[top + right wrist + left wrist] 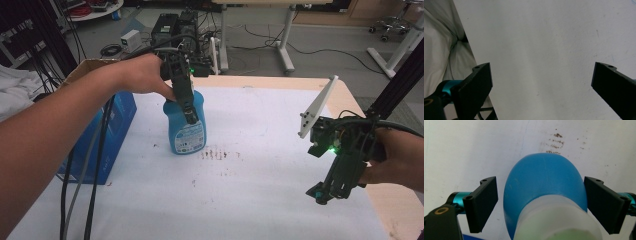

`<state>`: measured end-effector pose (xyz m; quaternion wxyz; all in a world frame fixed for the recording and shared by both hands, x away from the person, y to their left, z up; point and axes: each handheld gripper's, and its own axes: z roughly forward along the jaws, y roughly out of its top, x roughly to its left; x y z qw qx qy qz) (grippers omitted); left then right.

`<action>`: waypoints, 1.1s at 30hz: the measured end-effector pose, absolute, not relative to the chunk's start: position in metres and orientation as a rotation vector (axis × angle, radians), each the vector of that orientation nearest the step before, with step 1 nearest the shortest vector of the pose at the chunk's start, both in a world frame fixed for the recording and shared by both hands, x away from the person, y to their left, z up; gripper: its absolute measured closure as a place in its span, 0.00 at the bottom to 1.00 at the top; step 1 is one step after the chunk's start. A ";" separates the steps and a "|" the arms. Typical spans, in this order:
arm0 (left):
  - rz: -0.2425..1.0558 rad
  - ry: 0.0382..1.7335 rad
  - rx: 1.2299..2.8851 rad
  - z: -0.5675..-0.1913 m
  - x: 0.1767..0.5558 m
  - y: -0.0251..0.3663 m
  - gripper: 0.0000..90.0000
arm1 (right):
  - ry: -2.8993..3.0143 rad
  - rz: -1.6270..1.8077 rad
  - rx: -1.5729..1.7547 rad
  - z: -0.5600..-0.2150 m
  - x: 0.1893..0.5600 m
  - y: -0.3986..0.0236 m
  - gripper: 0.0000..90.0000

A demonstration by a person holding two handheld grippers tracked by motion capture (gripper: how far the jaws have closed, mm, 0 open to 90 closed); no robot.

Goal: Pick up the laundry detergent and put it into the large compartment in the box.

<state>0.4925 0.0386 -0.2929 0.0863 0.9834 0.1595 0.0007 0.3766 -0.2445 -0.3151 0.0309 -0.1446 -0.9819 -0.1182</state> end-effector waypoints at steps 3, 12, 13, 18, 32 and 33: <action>0.004 0.478 2.929 -0.293 0.493 0.039 0.18 | -3.025 -0.366 -0.441 -0.315 0.377 -0.244 0.03; 0.000 0.476 2.928 -0.293 0.493 0.039 0.25 | -3.024 -0.365 -0.439 -0.316 0.377 -0.245 0.03; 0.000 0.476 2.929 -0.293 0.493 0.039 0.25 | -3.023 -0.366 -0.440 -0.316 0.377 -0.245 0.03; -0.012 0.468 2.927 -0.293 0.493 0.040 0.30 | -3.022 -0.367 -0.439 -0.316 0.377 -0.245 0.03; -0.036 0.466 2.909 -0.291 0.493 0.043 0.41 | -3.024 -0.360 -0.434 -0.317 0.377 -0.245 0.03; -0.035 0.464 2.911 -0.290 0.493 0.043 0.41 | -3.022 -0.362 -0.437 -0.316 0.377 -0.244 0.03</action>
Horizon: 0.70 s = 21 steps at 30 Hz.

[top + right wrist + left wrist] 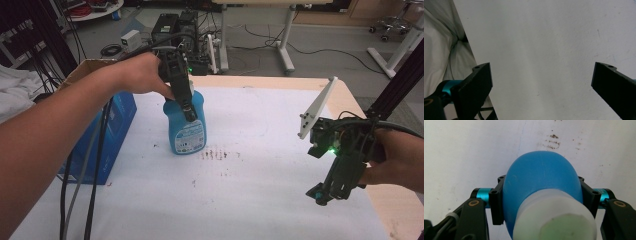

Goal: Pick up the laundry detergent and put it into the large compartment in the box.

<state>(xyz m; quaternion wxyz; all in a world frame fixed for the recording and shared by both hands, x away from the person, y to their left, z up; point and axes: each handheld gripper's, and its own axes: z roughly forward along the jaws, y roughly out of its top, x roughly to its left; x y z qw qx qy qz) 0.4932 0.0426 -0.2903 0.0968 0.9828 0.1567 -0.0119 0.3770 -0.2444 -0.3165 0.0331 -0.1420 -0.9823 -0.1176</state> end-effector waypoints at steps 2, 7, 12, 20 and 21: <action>-0.036 0.469 2.908 -0.290 0.493 0.043 0.41 | -3.022 -0.363 -0.438 -0.316 0.377 -0.244 0.03; -0.027 0.483 2.913 -0.287 0.492 0.046 0.42 | -3.023 -0.363 -0.439 -0.316 0.377 -0.245 0.03; -0.023 0.508 2.890 -0.278 0.489 0.051 0.42 | -3.023 -0.366 -0.440 -0.315 0.377 -0.246 0.03; 0.004 0.540 2.892 -0.250 0.477 0.059 0.42 | -3.025 -0.373 -0.425 -0.316 0.375 -0.242 0.03; 0.007 0.531 2.899 -0.246 0.475 0.061 0.42 | -3.021 -0.372 -0.424 -0.315 0.375 -0.242 0.03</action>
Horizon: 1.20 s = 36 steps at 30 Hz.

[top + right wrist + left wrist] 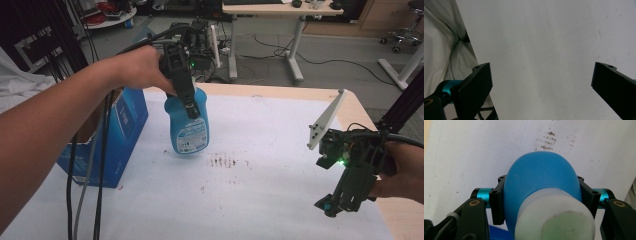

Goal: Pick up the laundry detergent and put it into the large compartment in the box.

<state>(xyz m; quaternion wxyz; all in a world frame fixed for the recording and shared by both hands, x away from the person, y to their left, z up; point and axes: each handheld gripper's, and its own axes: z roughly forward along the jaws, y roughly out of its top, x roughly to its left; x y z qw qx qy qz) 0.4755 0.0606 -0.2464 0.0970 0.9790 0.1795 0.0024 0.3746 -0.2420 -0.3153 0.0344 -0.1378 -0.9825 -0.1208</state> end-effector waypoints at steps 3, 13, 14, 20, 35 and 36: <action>0.017 0.534 2.898 -0.235 0.470 0.064 0.42 | -3.023 -0.372 -0.421 -0.315 0.374 -0.241 0.03; 0.055 0.532 2.883 -0.196 0.455 0.075 0.42 | -3.022 -0.368 -0.409 -0.314 0.373 -0.239 0.03; 0.059 0.531 2.878 -0.192 0.454 0.076 0.42 | -3.021 -0.368 -0.408 -0.314 0.373 -0.239 0.03; 0.076 0.530 2.872 -0.171 0.448 0.085 0.42 | -3.019 -0.366 -0.401 -0.314 0.373 -0.238 0.03; 0.116 0.588 2.842 -0.127 0.434 0.124 0.42 | -3.015 -0.376 -0.397 -0.315 0.374 -0.236 0.03; 0.119 0.594 2.838 -0.125 0.434 0.127 0.42 | -3.013 -0.377 -0.395 -0.315 0.374 -0.236 0.03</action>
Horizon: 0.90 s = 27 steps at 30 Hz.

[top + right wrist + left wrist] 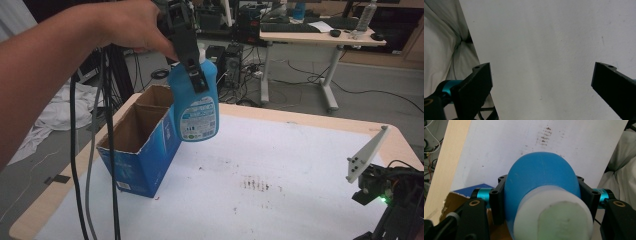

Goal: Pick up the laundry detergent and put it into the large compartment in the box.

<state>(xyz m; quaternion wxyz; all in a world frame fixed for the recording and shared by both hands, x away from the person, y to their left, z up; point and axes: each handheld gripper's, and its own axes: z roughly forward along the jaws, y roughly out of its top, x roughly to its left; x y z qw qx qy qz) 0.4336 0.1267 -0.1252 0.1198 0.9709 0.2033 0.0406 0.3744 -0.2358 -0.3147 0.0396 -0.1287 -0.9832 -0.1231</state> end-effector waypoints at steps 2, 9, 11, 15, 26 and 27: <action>0.121 0.603 2.832 -0.121 0.432 0.133 0.42 | -3.015 -0.370 -0.397 -0.314 0.374 -0.236 0.03; 0.132 0.635 2.826 -0.110 0.427 0.150 0.42 | -3.013 -0.377 -0.398 -0.313 0.374 -0.235 0.03; 0.133 0.645 2.822 -0.106 0.425 0.156 0.42 | -3.014 -0.382 -0.395 -0.313 0.374 -0.235 0.03; 0.141 0.670 2.810 -0.101 0.422 0.167 0.42 | -3.012 -0.379 -0.400 -0.313 0.374 -0.236 0.03; 0.173 0.730 2.806 -0.092 0.414 0.194 0.42 | -3.007 -0.389 -0.405 -0.312 0.374 -0.238 0.03; 0.177 0.733 2.804 -0.091 0.414 0.197 0.42 | -3.007 -0.390 -0.406 -0.312 0.374 -0.238 0.03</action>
